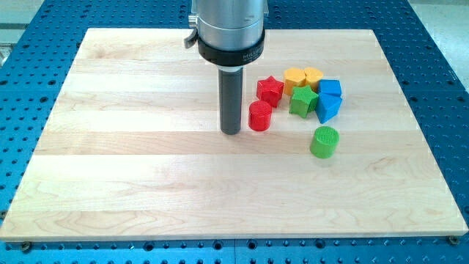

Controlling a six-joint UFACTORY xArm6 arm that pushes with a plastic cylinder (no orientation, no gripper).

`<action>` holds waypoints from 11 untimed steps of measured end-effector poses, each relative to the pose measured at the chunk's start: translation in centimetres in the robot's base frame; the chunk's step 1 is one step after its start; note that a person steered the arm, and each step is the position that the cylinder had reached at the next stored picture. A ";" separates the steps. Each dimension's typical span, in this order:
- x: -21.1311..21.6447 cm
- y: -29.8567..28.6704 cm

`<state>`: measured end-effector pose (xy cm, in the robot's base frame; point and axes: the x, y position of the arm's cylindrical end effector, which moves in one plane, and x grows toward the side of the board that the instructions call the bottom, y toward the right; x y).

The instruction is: Push the green circle below the green star

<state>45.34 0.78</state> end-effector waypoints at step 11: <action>3.5 15.6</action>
<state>48.86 16.40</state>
